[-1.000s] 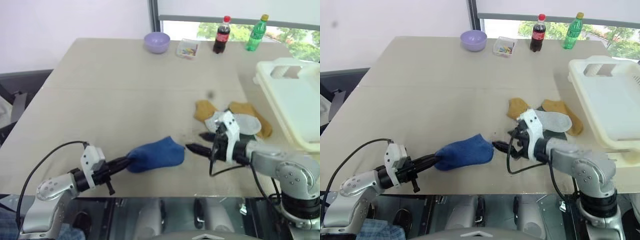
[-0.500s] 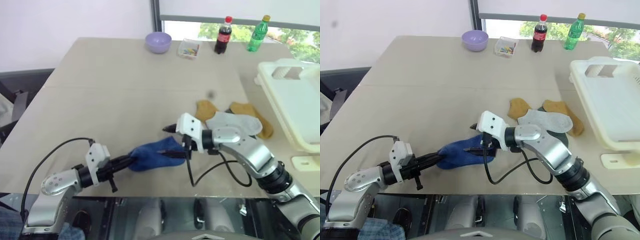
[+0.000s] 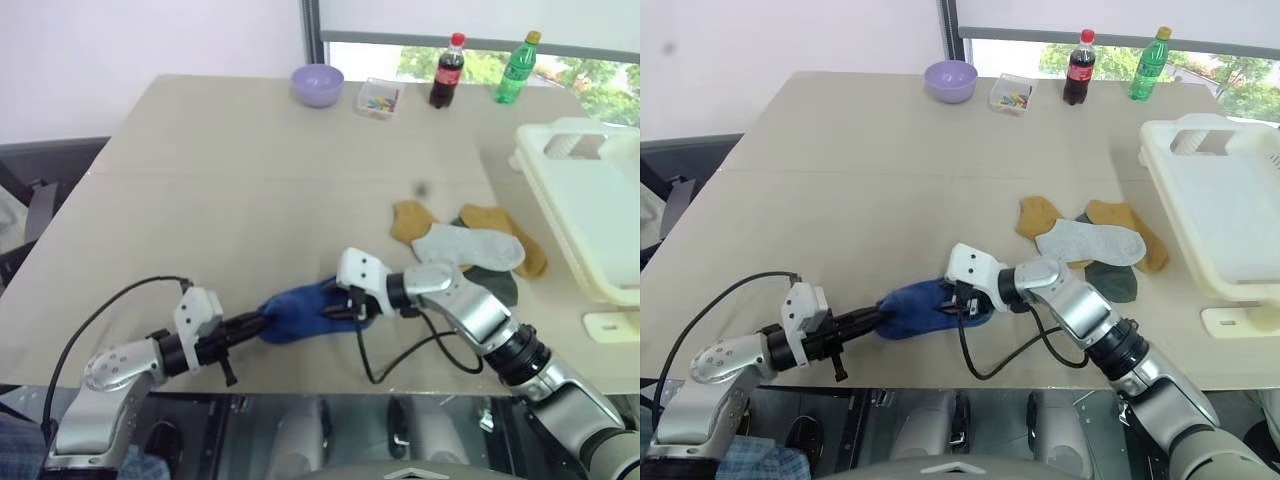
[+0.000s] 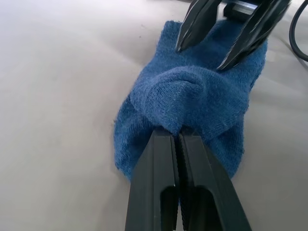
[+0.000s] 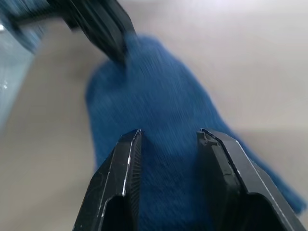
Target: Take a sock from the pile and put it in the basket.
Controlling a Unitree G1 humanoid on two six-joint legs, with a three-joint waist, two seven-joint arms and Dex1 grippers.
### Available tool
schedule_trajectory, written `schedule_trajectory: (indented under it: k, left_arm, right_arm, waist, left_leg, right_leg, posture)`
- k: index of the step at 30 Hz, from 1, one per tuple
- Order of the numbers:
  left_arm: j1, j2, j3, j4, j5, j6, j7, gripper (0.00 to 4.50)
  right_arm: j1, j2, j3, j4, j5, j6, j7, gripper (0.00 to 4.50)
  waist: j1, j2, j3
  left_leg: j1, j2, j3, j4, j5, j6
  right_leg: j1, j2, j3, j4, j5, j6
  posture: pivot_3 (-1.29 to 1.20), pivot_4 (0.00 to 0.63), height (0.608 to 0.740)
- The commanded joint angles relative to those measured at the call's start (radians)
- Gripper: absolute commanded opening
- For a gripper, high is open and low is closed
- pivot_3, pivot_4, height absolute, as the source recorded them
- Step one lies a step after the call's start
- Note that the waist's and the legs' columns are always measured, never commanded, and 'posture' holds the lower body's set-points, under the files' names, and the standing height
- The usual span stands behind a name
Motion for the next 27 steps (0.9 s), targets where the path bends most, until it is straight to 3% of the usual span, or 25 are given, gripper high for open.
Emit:
schedule_trajectory:
  k: [1,3,8,11,14,19,24,27]
  left_arm:
    - [0.008,0.003,0.018,-0.044,-0.023,0.019,0.021,0.31]
    - [0.011,0.005,0.025,-0.052,-0.034,0.033,0.024,0.94]
    - [0.016,0.041,0.100,-0.043,-0.080,0.081,0.029,3.08]
    - [0.008,0.070,0.126,-0.018,-0.158,0.271,0.069,4.43]
    - [0.035,0.127,0.083,-0.075,-0.235,0.502,0.079,4.43]
    - [0.008,0.142,0.082,-0.143,-0.481,0.803,0.104,4.43]
    - [-0.029,0.132,0.033,-0.113,-0.542,0.946,0.149,4.43]
    - [-0.072,0.063,0.030,-0.052,-0.543,0.959,0.216,4.43]
  right_arm:
    - [0.009,-0.023,0.034,0.019,-0.054,0.014,0.023,1.82]
    - [0.016,-0.034,0.043,0.022,-0.076,0.015,0.029,1.82]
    - [0.018,-0.020,0.035,0.035,-0.099,0.020,0.018,1.82]
    - [0.017,-0.004,0.032,0.046,-0.105,0.017,0.014,1.82]
    - [0.018,0.002,0.033,0.051,-0.114,0.014,0.017,1.82]
    - [0.018,0.010,0.033,0.048,-0.120,0.019,0.018,1.82]
    - [0.018,0.022,0.035,0.050,-0.128,0.018,0.016,1.82]
    - [0.019,0.029,0.038,0.055,-0.137,0.013,0.014,1.82]
  waist:
    - [0.000,0.000,0.000]
    - [0.001,0.000,-0.001]
    - [0.002,0.000,-0.001]
    - [0.001,0.000,-0.001]
    - [-0.001,0.000,-0.002]
    - [-0.002,0.000,-0.004]
    - [-0.001,0.001,-0.004]
    - [-0.001,0.005,-0.007]
  left_leg:
    - [0.000,0.000,0.000,0.000,0.000,0.000]
    - [0.002,0.000,0.000,0.000,0.000,0.000]
    - [0.011,0.000,0.000,0.000,0.000,0.000]
    - [0.014,0.000,-0.002,0.000,0.000,0.000]
    - [0.015,0.000,-0.003,0.000,0.000,0.000]
    - [0.016,0.000,-0.003,-0.001,0.000,0.000]
    - [0.018,0.000,-0.003,-0.001,0.000,0.000]
    - [0.021,0.000,-0.002,-0.003,0.000,0.000]
  right_leg:
    - [0.000,0.000,0.000,0.000,0.000,0.000]
    - [0.001,0.000,0.000,0.000,0.000,0.000]
    - [0.010,-0.001,0.000,0.000,-0.005,-0.001]
    - [0.013,-0.001,0.000,0.000,-0.005,0.000]
    - [0.013,-0.001,0.001,0.000,-0.005,0.000]
    - [0.013,-0.002,0.003,0.000,-0.005,0.000]
    - [0.014,-0.001,0.003,0.000,-0.005,0.000]
    - [0.016,-0.002,0.004,0.000,-0.005,0.000]
  posture:
    - [0.00,0.150,0.736]
    - [0.00,0.150,0.736]
    - [0.00,0.150,0.736]
    - [0.00,0.150,0.736]
    - [0.00,0.150,0.736]
    - [0.00,0.150,0.736]
    - [0.00,0.150,0.736]
    - [0.00,0.150,0.736]
